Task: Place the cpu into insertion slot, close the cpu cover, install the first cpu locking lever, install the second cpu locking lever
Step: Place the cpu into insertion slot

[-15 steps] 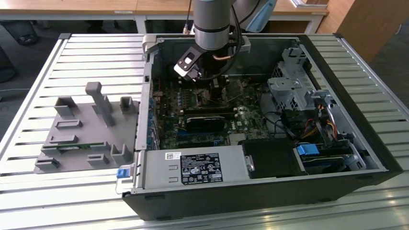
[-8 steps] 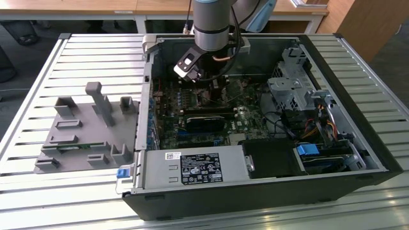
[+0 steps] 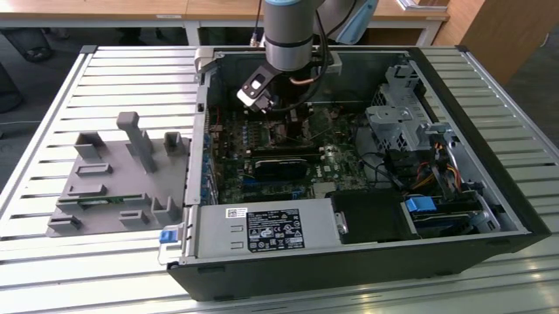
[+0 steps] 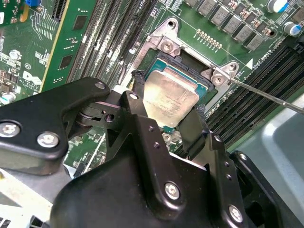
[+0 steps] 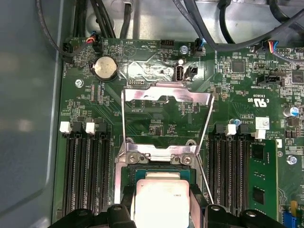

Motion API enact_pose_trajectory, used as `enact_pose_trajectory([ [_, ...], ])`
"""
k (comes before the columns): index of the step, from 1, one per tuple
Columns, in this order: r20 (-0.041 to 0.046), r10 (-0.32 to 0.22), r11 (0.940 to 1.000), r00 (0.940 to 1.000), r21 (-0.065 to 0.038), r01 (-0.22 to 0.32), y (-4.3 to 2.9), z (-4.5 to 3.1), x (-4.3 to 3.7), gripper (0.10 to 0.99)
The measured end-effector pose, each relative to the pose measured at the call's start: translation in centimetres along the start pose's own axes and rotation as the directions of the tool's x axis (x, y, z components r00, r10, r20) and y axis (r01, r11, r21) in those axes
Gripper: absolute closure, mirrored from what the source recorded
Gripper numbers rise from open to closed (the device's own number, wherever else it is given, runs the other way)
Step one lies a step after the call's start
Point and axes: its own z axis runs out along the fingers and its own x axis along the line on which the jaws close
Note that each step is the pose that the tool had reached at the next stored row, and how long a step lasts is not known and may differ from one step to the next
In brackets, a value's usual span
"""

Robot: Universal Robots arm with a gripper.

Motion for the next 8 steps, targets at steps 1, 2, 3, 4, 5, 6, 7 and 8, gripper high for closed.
enact_pose_trajectory([
  [1, 0.0000, 0.000, 1.0000, 1.0000, 0.000, 0.000, -0.01, 0.05, 0.00, 0.549],
  [2, 0.0000, 0.000, 1.0000, 1.0000, 0.000, 0.000, -0.01, 0.09, 0.00, 0.549],
  [3, 0.0000, 0.000, 1.0000, 1.0000, 0.000, 0.000, -0.02, 0.14, 0.00, 0.549],
  [4, 0.0000, 0.000, 1.0000, 1.0000, 0.000, 0.000, -0.02, 0.19, 0.00, 0.549],
  [5, -0.0001, 0.000, 1.0000, 1.0000, 0.000, 0.000, -0.02, 0.24, 0.01, 0.549],
  [6, -0.0001, 0.000, 1.0000, 1.0000, 0.000, 0.000, -0.03, 0.30, 0.01, 0.549],
  [7, 0.0000, 0.000, 1.0000, 1.0000, 0.000, 0.000, -0.03, 0.35, 0.01, 0.549],
  [8, 0.0001, 0.000, 1.0000, 1.0000, 0.000, 0.000, -0.04, 0.40, 0.01, 0.549],
])
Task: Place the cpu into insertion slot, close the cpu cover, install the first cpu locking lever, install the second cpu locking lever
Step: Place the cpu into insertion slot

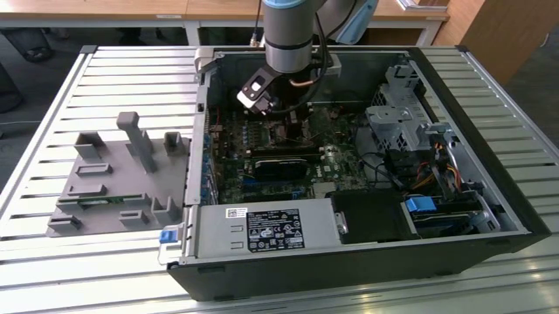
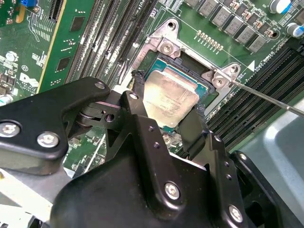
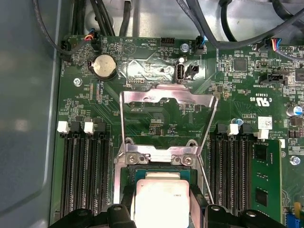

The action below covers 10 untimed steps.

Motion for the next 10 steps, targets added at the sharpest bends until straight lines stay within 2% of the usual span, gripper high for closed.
enact_pose_trajectory([
  [10, -0.0004, 0.000, 1.0000, 1.0000, 0.000, 0.000, 0.00, 0.07, 0.01, 0.537],
])
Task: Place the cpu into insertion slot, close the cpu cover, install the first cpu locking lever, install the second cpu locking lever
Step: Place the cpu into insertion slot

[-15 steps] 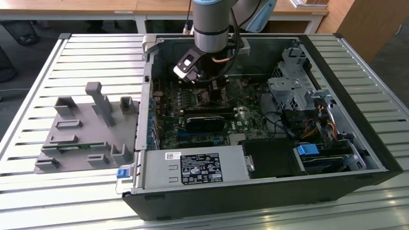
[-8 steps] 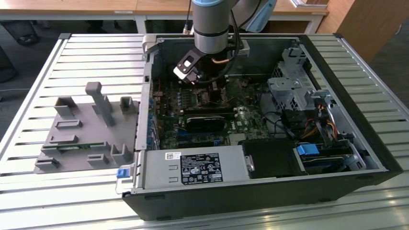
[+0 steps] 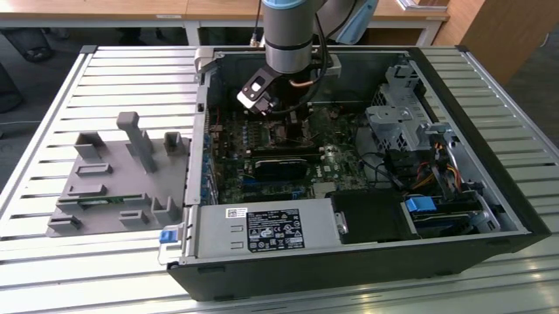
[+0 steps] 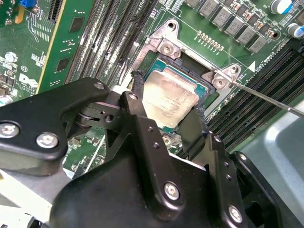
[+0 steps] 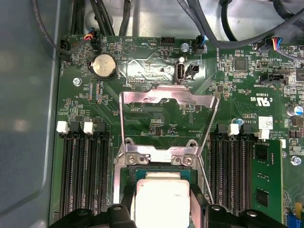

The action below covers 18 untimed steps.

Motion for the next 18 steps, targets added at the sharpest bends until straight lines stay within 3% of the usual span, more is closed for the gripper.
enact_pose_trajectory([
  [3, 0.0001, 0.000, 1.0000, 1.0000, 0.000, 0.000, 0.00, 0.00, 0.00, 0.416],
  [18, -0.0001, 0.000, 1.0000, 1.0000, 0.000, 0.000, 0.00, 0.01, 0.17, 0.416],
])
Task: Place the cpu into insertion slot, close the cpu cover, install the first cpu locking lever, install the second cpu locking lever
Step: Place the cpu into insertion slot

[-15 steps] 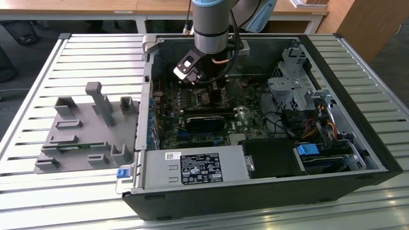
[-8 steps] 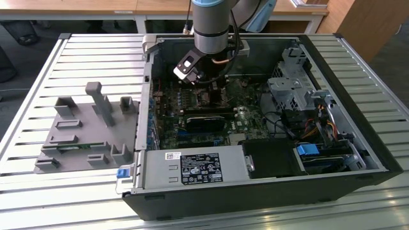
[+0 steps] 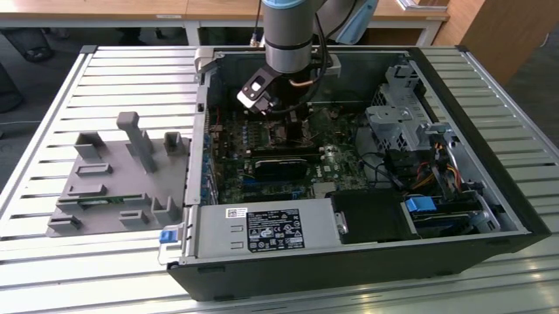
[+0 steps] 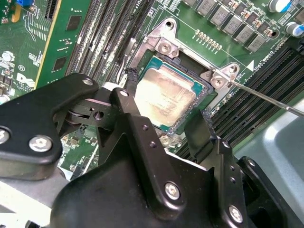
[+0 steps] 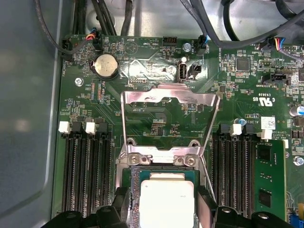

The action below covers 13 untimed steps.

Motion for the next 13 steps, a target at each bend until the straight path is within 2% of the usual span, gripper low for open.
enact_pose_trajectory([
  [5, -0.0003, 0.000, 1.0000, 1.0000, 0.000, 0.000, 0.00, 0.00, 0.09, 0.416],
  [7, -0.0007, 0.000, 1.0000, 1.0000, 0.000, 0.000, 0.04, 0.03, 0.39, 0.416],
  [13, -0.0006, 0.000, 1.0000, 1.0000, 0.000, 0.000, 0.20, 0.04, 0.41, 0.416],
])
